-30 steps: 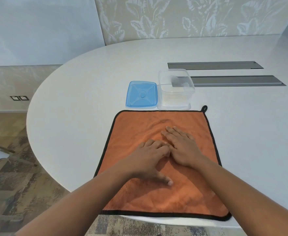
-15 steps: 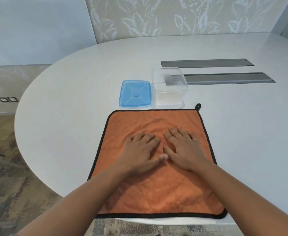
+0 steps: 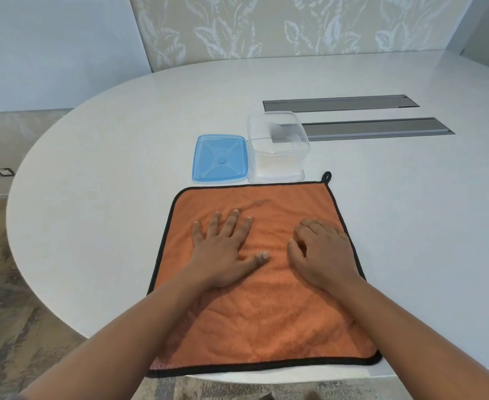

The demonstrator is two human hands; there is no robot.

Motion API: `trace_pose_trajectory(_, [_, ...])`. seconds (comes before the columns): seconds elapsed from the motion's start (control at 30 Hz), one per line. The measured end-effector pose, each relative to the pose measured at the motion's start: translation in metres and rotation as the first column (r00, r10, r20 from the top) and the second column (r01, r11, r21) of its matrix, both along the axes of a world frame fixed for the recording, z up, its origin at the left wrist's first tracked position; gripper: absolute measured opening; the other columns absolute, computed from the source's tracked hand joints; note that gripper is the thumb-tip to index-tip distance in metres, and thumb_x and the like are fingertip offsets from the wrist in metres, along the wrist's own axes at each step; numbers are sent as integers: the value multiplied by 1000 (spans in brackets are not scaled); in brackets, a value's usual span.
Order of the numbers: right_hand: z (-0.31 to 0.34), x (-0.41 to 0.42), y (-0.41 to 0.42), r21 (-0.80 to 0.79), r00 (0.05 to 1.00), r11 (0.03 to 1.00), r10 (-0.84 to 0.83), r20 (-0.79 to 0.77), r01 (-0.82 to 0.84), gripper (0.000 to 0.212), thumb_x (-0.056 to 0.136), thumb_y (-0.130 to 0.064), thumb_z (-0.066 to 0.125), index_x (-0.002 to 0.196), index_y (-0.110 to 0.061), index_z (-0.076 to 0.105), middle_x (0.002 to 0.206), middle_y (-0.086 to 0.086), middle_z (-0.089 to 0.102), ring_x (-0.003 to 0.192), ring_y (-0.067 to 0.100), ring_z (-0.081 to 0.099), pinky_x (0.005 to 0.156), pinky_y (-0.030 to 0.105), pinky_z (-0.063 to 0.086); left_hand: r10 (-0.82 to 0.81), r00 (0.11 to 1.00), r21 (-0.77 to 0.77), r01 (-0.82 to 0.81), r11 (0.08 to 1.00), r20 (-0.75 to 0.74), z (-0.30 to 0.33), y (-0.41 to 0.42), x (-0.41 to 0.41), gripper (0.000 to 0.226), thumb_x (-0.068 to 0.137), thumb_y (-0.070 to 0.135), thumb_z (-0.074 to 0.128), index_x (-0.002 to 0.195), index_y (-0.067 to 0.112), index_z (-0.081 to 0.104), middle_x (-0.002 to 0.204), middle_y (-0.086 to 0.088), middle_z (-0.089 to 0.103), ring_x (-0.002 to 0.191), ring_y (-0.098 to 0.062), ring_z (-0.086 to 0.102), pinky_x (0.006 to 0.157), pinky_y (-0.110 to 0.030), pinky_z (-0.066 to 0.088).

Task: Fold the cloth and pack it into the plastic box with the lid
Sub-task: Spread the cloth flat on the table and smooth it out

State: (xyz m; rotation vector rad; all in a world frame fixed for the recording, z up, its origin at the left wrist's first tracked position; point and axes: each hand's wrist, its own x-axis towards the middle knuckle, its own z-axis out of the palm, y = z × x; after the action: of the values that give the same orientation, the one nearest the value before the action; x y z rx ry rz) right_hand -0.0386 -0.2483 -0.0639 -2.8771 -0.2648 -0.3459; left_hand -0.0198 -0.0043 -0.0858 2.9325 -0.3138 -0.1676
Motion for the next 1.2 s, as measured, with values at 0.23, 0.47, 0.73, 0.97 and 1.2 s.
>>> trace_pose_trajectory(0.23, [2,24,-5,1,1000,1000,-27,10,27,27,93,-41,52,94,-19,67,99,-3,64,97,27,57,80,42,48,64,997,-30,-63,998,51,7,19,26,90,86,89,2,162,42,13,174,3,8,159,-28,2,123,-60,-2])
trace_pose_trajectory(0.47, [-2,64,-16,173,999,985,-17,-41,24,20,95,-29,52,98,-17,67,108,-1,64,105,26,54,89,44,45,165,983,-80,-158,984,84,11,47,56,73,98,74,18,157,35,34,170,-2,25,157,-31,16,125,-54,9])
trace_pose_trajectory(0.73, [-1,111,-30,354,982,923,-99,-163,151,27,94,-9,49,111,-10,71,130,10,58,116,28,57,95,38,47,378,909,-463,-262,847,176,20,66,85,31,93,-1,49,114,8,71,123,-12,67,120,-34,56,107,-39,40])
trace_pose_trajectory(0.97, [-1,129,-35,317,973,926,-155,-171,203,25,94,-14,48,109,-14,68,128,8,58,103,28,62,81,35,44,573,818,-527,-466,711,50,25,74,99,50,90,-3,44,137,8,58,139,-16,57,132,-36,48,108,-43,41])
trace_pose_trajectory(1.2, [3,150,-43,125,959,979,-123,-253,158,40,100,-22,48,139,-15,50,147,10,45,116,37,58,84,41,42,530,845,-311,-523,794,-68,36,77,118,63,83,1,50,144,16,47,139,-11,49,132,-35,36,91,-40,40])
